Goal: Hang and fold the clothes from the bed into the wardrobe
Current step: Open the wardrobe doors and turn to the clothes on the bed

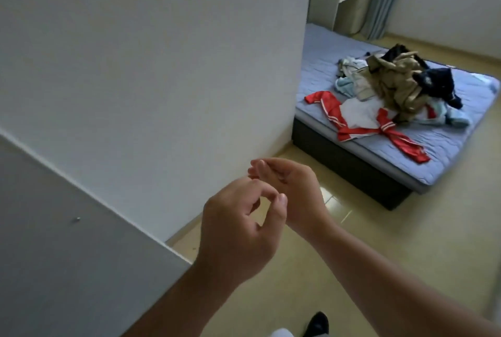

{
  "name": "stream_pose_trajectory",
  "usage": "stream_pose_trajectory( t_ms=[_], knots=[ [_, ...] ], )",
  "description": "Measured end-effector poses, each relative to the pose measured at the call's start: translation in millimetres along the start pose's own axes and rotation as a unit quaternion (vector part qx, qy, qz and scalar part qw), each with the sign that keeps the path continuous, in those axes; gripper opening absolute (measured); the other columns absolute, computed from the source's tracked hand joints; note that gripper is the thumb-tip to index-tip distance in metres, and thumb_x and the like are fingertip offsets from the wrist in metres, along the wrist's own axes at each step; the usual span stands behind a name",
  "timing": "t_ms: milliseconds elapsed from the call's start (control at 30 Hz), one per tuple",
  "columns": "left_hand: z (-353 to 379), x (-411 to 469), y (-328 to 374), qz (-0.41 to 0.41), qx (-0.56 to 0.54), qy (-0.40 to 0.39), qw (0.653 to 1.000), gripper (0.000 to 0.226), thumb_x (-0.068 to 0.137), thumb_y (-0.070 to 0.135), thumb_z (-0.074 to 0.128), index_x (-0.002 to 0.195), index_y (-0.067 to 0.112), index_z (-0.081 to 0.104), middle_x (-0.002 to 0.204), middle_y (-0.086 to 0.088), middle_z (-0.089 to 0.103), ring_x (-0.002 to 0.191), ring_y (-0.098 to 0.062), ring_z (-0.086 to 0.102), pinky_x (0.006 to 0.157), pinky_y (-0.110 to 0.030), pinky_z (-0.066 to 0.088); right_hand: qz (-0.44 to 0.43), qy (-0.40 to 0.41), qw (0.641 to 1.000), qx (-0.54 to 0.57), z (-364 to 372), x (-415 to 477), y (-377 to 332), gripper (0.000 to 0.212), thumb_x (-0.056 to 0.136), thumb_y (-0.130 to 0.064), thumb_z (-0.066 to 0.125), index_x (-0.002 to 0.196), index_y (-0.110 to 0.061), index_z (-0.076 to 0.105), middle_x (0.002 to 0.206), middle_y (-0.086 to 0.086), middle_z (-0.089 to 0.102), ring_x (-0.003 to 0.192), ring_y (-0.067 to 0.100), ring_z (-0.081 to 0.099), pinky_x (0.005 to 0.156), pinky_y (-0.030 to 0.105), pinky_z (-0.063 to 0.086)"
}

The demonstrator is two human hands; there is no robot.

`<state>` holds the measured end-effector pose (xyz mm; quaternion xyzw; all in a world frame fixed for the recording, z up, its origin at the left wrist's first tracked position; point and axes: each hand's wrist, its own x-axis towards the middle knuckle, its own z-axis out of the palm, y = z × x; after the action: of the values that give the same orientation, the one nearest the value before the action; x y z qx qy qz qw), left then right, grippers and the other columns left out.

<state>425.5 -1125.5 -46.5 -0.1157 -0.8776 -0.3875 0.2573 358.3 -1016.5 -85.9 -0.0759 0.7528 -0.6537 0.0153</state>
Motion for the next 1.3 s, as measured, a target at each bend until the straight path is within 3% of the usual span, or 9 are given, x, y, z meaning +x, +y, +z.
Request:
stream_pose_trajectory(
  t_ms=[100, 233, 333, 467, 600, 733, 833, 1033, 1300],
  knots=[
    [68.7, 27.3, 15.4, -0.041, -0.080, -0.063, 0.994, 0.028, 0.086, 0.031, 0.066, 0.063, 0.031, 0.051, 0.054, 0.019, 0.045, 0.056, -0.002, 0.050, 0.054, -0.005, 0.035, 0.008, 0.093, 0.995, -0.032, -74.3, 3.6, 20.4, 0.023, 0.099, -0.028, 0.059, 0.085, -0.015, 0.071, 0.074, -0.001, 0.070, 0.069, 0.014, 0.068, 0.065, 0.031, 0.056],
    [155.3, 56.5, 31.7, -0.133, -0.189, -0.107, 0.967, 0.049, 0.085, 0.029, 0.072, 0.052, 0.019, 0.037, 0.044, 0.008, 0.035, 0.042, -0.006, 0.033, 0.043, -0.016, 0.032, 0.026, 0.213, 0.973, -0.081, -167.6, 8.6, 41.8, 0.034, 0.100, -0.029, 0.055, 0.068, -0.017, 0.058, 0.056, -0.012, 0.054, 0.053, 0.004, 0.048, 0.050, 0.014, 0.035],
    [222.5, 80.3, 51.2, -0.200, -0.238, -0.127, 0.942, 0.054, 0.086, 0.018, 0.073, 0.050, 0.020, 0.032, 0.044, 0.011, 0.026, 0.043, -0.008, 0.026, 0.043, -0.018, 0.029, 0.078, 0.284, 0.954, -0.049, -238.7, 9.0, 62.2, 0.040, 0.097, -0.031, 0.053, 0.065, -0.010, 0.046, 0.052, -0.011, 0.037, 0.050, 0.005, 0.033, 0.049, 0.026, 0.030],
    [296.2, 106.2, 74.9, -0.263, -0.278, -0.163, 0.909, 0.056, 0.088, 0.024, 0.071, 0.048, 0.020, 0.033, 0.045, 0.005, 0.025, 0.043, -0.014, 0.024, 0.042, -0.026, 0.027, 0.125, 0.341, 0.932, -0.011, -308.2, 9.9, 78.9, 0.041, 0.093, -0.035, 0.050, 0.065, -0.011, 0.032, 0.059, -0.003, 0.028, 0.056, 0.015, 0.027, 0.055, 0.035, 0.023],
    [359.3, 138.7, 92.3, -0.275, -0.292, -0.221, 0.889, 0.056, 0.094, 0.038, 0.064, 0.053, 0.015, 0.033, 0.048, -0.003, 0.025, 0.044, -0.017, 0.024, 0.044, -0.031, 0.024, 0.152, 0.374, 0.915, 0.001, -368.9, 30.1, 94.0, 0.042, 0.089, -0.041, 0.048, 0.066, -0.009, 0.033, 0.063, 0.003, 0.029, 0.058, 0.019, 0.027, 0.056, 0.037, 0.023],
    [425.0, 176.4, 96.7, -0.327, -0.310, -0.247, 0.858, 0.058, 0.100, 0.039, 0.055, 0.053, 0.017, 0.028, 0.048, -0.003, 0.024, 0.040, -0.015, 0.022, 0.043, -0.027, 0.022, 0.157, 0.382, 0.911, 0.006, -422.7, 67.6, 109.6, 0.040, 0.091, -0.041, 0.048, 0.064, -0.014, 0.033, 0.062, 0.002, 0.030, 0.057, 0.017, 0.028, 0.055, 0.033, 0.023],
    [489.7, 211.9, 93.5, -0.376, -0.335, -0.261, 0.823, 0.057, 0.102, 0.038, 0.052, 0.052, 0.021, 0.030, 0.045, 0.000, 0.024, 0.036, -0.014, 0.022, 0.039, -0.022, 0.021, 0.159, 0.390, 0.907, -0.008, -472.3, 108.2, 128.0, 0.040, 0.095, -0.036, 0.049, 0.062, -0.019, 0.034, 0.061, -0.002, 0.029, 0.056, 0.015, 0.028, 0.057, 0.033, 0.023],
    [624.2, 302.6, 97.5, -0.454, -0.378, -0.320, 0.741, 0.052, 0.103, 0.038, 0.048, 0.056, 0.025, 0.030, 0.046, 0.002, 0.020, 0.037, -0.014, 0.015, 0.041, -0.019, 0.014, 0.186, 0.386, 0.900, -0.074, -576.4, 189.5, 154.4, 0.044, 0.101, -0.030, 0.048, 0.068, -0.006, 0.032, 0.060, -0.001, 0.029, 0.054, 0.013, 0.025, 0.054, 0.034, 0.020],
    [771.1, 394.5, 153.7, -0.474, -0.351, -0.381, 0.712, 0.053, 0.103, 0.040, 0.047, 0.053, 0.026, 0.034, 0.047, 0.003, 0.027, 0.037, -0.013, 0.020, 0.038, -0.021, 0.016, 0.232, 0.412, 0.879, -0.063, -699.7, 257.6, 179.1, 0.043, 0.101, -0.030, 0.049, 0.061, -0.022, 0.034, 0.055, -0.009, 0.033, 0.054, 0.012, 0.031, 0.056, 0.031, 0.026]
  ],
)
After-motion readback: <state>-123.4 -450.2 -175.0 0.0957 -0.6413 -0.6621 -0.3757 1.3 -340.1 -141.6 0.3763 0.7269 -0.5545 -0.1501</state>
